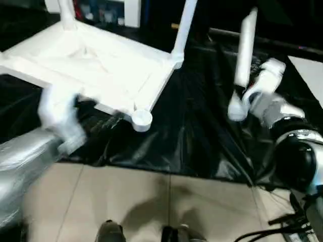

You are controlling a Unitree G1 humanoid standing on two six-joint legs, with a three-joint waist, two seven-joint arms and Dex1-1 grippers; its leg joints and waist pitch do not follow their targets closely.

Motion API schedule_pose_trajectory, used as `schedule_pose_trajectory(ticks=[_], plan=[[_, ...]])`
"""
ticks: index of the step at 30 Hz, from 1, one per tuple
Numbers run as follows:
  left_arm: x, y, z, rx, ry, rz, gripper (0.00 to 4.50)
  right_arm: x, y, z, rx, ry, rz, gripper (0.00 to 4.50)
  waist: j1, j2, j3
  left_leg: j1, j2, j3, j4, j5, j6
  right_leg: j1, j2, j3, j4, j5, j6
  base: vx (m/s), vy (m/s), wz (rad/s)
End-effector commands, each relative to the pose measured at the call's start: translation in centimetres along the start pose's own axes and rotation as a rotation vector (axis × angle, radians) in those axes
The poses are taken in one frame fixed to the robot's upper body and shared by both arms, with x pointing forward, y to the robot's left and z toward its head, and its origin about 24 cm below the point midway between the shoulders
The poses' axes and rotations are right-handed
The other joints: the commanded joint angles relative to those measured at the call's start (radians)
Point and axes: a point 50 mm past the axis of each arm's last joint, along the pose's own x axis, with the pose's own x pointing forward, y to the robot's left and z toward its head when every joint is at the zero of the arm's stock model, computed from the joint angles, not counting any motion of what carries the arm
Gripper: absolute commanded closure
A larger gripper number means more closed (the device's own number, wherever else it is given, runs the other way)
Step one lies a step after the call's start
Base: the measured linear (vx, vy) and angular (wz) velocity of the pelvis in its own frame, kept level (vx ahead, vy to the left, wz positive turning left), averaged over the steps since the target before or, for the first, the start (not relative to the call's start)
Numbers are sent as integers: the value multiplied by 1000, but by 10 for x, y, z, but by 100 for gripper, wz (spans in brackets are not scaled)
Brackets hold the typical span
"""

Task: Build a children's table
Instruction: Pick table leg

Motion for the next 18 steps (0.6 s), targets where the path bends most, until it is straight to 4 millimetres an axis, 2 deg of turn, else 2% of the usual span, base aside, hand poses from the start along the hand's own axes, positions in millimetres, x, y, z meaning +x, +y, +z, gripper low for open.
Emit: schedule_pose_trajectory(ticks=[1,2,3,4,5,6,7,8,9,10,11,12,13,14,16,17,18], plan=[[16,-7,2,-5,-8,-37,0,-2,-1,11,26,-77,46,267,-9,35,-111,11,-5,15,-62,-229,-40,65,-64,30,-92,-329,-125,-50,9,-1],[24,-8,4,-11,-13,-39,0,-3,2,11,29,-85,82,267,-14,28,-112,8,-6,16,-61,-227,-34,65,-64,30,-94,-335,-123,-50,9,-1],[29,-8,5,-11,-17,-35,0,-3,4,11,32,-92,104,267,-18,42,-115,5,-7,14,-61,-222,-29,69,-63,29,-99,-336,-117,0,0,0],[36,-9,6,-21,-27,-33,0,-5,6,9,33,-107,131,267,-21,46,-117,1,-7,12,-60,-212,-27,72,-63,28,-94,-328,-118,0,0,0],[43,-11,8,-45,-40,-29,0,-9,9,5,40,-129,176,267,-25,51,-118,-2,-13,14,-58,-198,-21,74,-58,27,-103,-326,-105,0,0,0],[51,-14,11,-75,-57,-31,0,-16,13,1,40,-151,235,267,-25,46,-123,0,-18,15,-59,-161,-7,81,-55,29,-106,-299,-88,0,0,0],[54,-15,13,-82,-65,-35,0,-20,15,-1,35,-159,259,267,-28,45,-130,-2,-14,13,-60,-137,0,82,-57,28,-101,-270,-99,0,0,0],[55,-16,14,-87,-70,-38,0,-22,17,-1,31,-165,275,268,-32,42,-131,-6,-18,14,-60,-126,4,86,-54,27,-102,-261,-99,0,0,0],[57,-19,16,-103,-84,-48,0,-28,20,-4,23,-168,318,268,-44,43,-135,-12,-16,11,-60,-132,0,86,-57,22,-100,-291,-106,0,0,0],[60,-21,19,-125,-100,-59,0,-37,26,-9,29,-166,390,268,-44,43,-135,-12,-16,11,-60,-132,0,86,-57,22,-100,-291,-106,0,0,0],[61,-23,21,-154,-114,-73,0,-48,32,-15,56,-156,470,268,-36,51,-137,-3,-17,15,-56,-135,12,83,-55,26,-111,-308,-78,0,0,0],[63,-25,22,-187,-117,-85,0,-61,40,-21,91,-142,570,268,-45,46,-137,-16,-18,10,-64,-112,26,93,-54,21,-107,-287,-80,0,0,0],[64,-25,22,-192,-117,-87,0,-63,41,-22,96,-139,586,268,-44,48,-133,-15,-21,12,-63,-117,30,89,-50,18,-117,-312,-65,0,0,0],[64,-27,22,-214,-116,-107,0,-70,44,-25,123,-133,641,268,-41,52,-137,-7,-17,12,-60,-125,30,84,-54,19,-118,-328,-61,0,0,0],[65,-31,22,-265,-117,-153,0,-81,51,-31,157,-123,732,268,-50,52,-135,-12,-17,10,-62,-131,32,83,-54,16,-122,-363,-62,0,0,0],[65,-33,23,-296,-124,-174,0,-87,55,-34,178,-111,780,268,-50,59,-135,-4,-16,12,-60,-148,36,75,-54,15,-132,-391,-60,0,0,0],[67,-34,23,-315,-130,-184,0,-92,57,-36,192,-102,806,268,-49,59,-136,-4,-15,10,-62,-145,38,76,-55,15,-131,-381,-65,0,0,0]])
